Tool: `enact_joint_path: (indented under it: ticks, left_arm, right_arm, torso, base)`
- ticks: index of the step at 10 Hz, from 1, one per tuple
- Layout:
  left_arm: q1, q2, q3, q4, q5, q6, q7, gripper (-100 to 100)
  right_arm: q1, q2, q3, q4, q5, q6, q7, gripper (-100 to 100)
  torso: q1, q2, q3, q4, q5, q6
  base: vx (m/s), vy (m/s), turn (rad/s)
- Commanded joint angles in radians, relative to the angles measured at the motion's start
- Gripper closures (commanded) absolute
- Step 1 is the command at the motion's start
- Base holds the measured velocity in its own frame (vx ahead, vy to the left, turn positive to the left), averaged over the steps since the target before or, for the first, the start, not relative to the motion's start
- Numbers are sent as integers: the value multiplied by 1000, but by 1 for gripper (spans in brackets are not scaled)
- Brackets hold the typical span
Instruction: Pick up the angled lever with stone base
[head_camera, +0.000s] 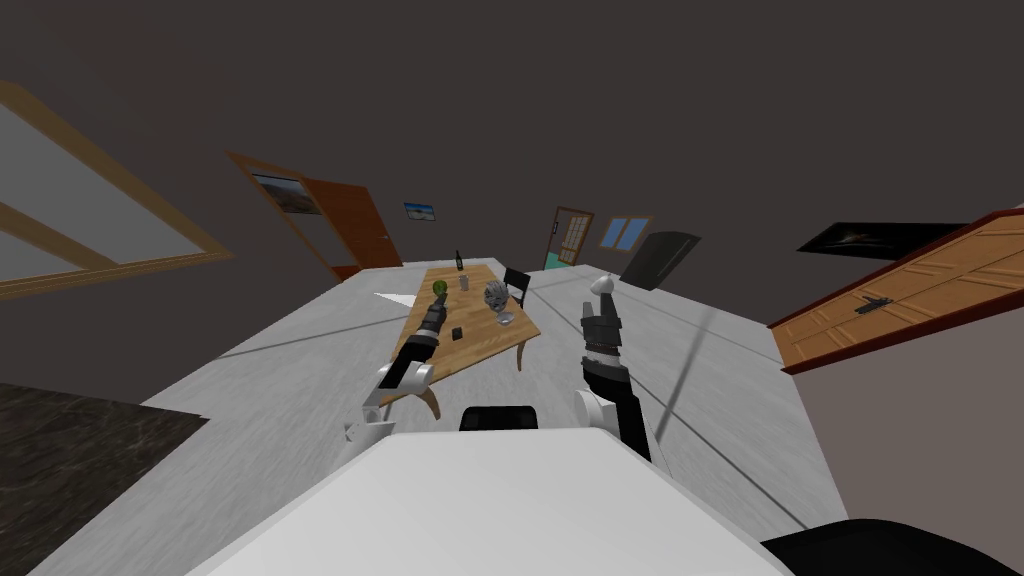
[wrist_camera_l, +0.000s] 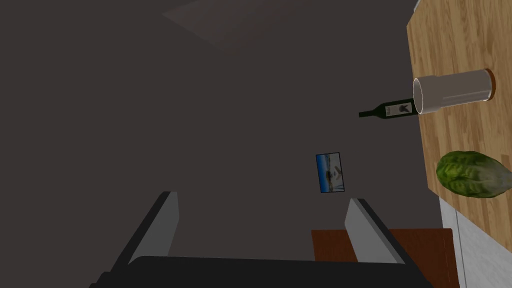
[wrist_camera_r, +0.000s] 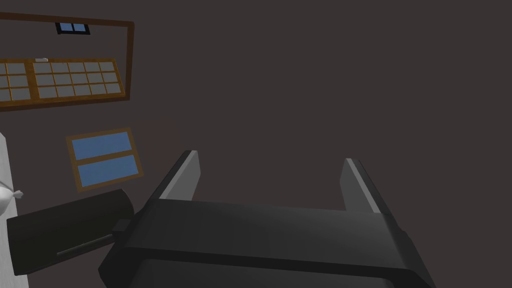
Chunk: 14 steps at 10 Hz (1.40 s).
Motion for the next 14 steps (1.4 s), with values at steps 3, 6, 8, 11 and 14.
enact_joint_path:
  ticks: [3,6,8,11,14]
  left_arm:
    - [-50,20,3,76,-5,105,-12,-100]
    - [-73,28,4,112,-7,174,-19,-100]
    - [-96,34,5,149,-8,229,-27,-100]
    - [-142,47,6,221,-8,323,-45,-100]
    - [-165,53,7,260,-8,391,-56,-100]
  right_arm:
    - [0,0,0,0,0,0,0,0]
    - [0,0,0,0,0,0,0,0]
    - [0,0,0,0,0,0,0,0]
    - [0,0,0,0,0,0,0,0]
    - [0,0,0,0,0,0,0,0]
  torso:
    - [0,0,0,0,0,0]
    - [0,0,0,0,0,0]
    - [-1,-1,0,0,0,0]
    - [1,0,0,0,0,0]
    - [0,0,0,0,0,0]
  base:
    - [21,-58,9]
    - [16,-58,7]
    - [20,-65,5]
    - [21,-58,4]
    - [13,-52,1]
